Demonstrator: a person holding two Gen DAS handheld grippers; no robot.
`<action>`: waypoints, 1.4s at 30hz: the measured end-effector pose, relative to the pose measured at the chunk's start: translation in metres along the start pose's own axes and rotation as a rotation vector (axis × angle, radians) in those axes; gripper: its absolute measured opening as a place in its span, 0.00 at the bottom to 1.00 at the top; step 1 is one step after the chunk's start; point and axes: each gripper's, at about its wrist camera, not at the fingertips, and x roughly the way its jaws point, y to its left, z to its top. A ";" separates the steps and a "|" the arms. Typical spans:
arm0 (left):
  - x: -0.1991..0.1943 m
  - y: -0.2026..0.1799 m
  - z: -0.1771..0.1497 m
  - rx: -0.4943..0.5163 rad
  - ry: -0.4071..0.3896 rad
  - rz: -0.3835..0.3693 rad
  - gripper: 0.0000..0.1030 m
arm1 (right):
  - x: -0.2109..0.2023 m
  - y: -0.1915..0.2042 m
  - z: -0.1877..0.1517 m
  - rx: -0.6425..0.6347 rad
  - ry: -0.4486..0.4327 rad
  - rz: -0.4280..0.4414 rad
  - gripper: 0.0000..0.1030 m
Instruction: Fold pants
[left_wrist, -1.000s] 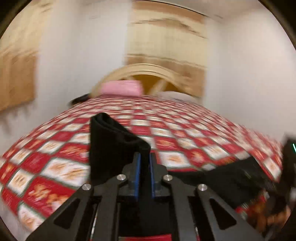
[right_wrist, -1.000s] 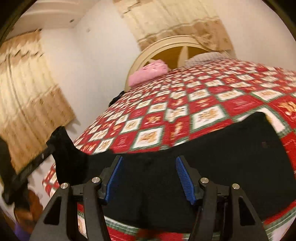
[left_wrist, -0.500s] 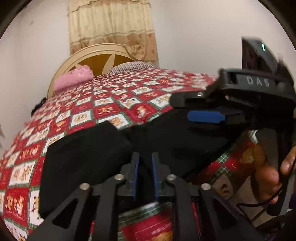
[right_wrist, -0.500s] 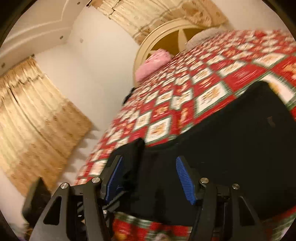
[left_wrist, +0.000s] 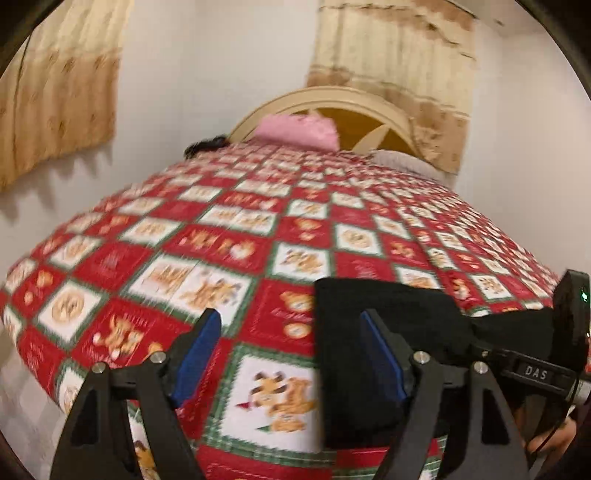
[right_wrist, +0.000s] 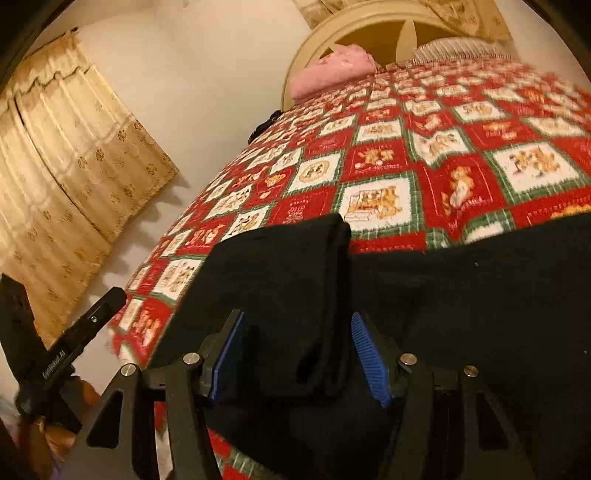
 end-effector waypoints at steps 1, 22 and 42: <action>0.001 0.004 -0.004 -0.009 0.008 0.007 0.78 | 0.003 0.001 -0.001 0.000 0.002 -0.016 0.59; 0.009 0.009 0.005 -0.057 0.041 -0.012 0.78 | -0.107 0.053 0.038 -0.312 -0.119 -0.031 0.21; 0.034 -0.118 0.006 0.242 0.093 -0.132 0.78 | -0.178 -0.127 -0.011 -0.025 -0.098 -0.292 0.21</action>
